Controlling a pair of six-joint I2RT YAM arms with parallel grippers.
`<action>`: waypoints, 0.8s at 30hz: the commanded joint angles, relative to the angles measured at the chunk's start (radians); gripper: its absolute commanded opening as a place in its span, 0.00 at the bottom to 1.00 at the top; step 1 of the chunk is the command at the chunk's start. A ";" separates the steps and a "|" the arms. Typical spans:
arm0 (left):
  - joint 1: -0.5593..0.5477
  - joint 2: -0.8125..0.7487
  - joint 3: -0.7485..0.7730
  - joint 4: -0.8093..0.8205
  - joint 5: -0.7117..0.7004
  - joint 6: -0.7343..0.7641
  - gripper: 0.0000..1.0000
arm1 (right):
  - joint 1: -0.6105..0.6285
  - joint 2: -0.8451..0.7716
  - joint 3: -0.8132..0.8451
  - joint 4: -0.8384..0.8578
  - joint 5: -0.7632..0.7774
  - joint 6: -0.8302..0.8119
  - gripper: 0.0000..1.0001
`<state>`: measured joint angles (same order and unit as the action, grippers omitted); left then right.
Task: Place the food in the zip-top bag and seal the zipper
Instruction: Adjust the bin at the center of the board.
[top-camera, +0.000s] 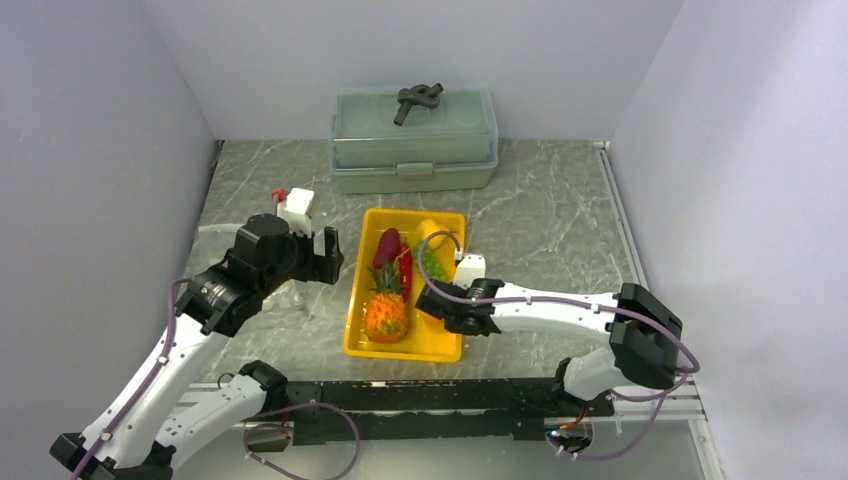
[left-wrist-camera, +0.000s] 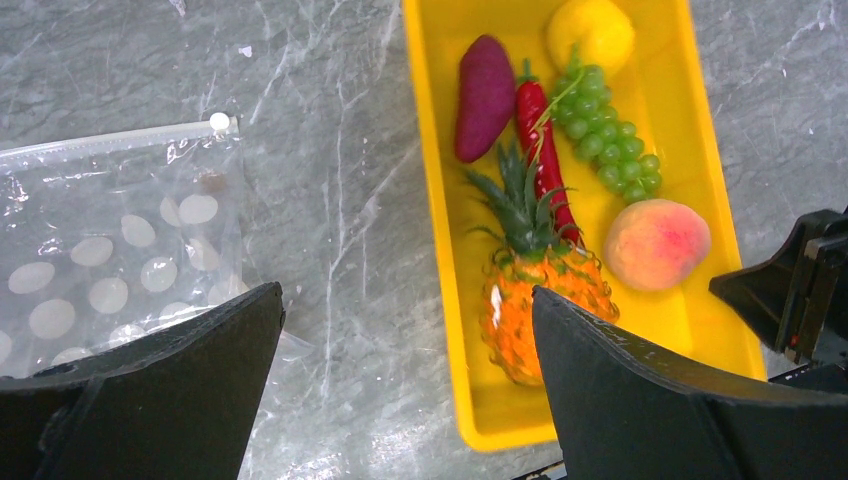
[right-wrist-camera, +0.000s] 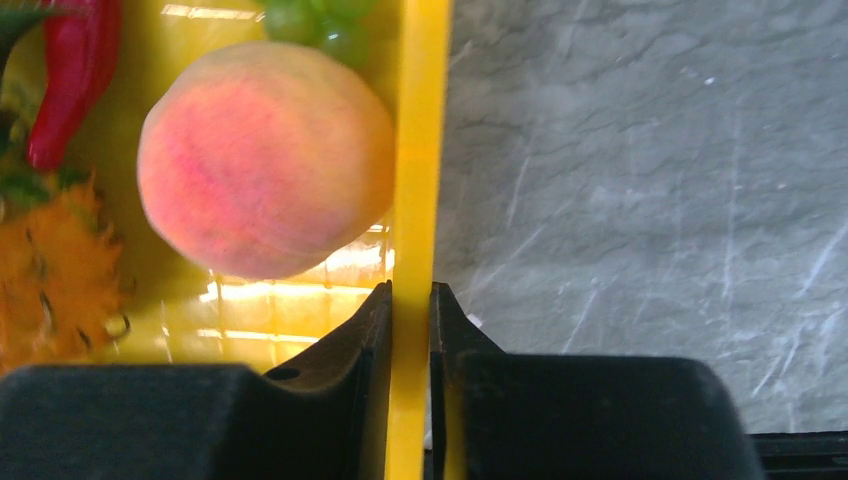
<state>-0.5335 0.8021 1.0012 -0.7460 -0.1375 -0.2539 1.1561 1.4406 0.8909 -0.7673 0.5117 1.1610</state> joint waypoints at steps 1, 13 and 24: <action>0.000 -0.007 0.020 0.013 -0.012 -0.019 1.00 | -0.026 -0.055 0.009 -0.036 0.052 -0.056 0.08; 0.001 -0.001 0.020 0.012 -0.012 -0.019 1.00 | -0.165 -0.175 -0.059 -0.043 0.044 -0.266 0.00; 0.001 0.005 0.019 0.012 -0.015 -0.019 1.00 | -0.269 -0.252 -0.131 -0.027 -0.020 -0.396 0.11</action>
<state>-0.5335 0.8032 1.0012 -0.7460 -0.1379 -0.2543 0.8974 1.2179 0.7704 -0.7929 0.4835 0.8116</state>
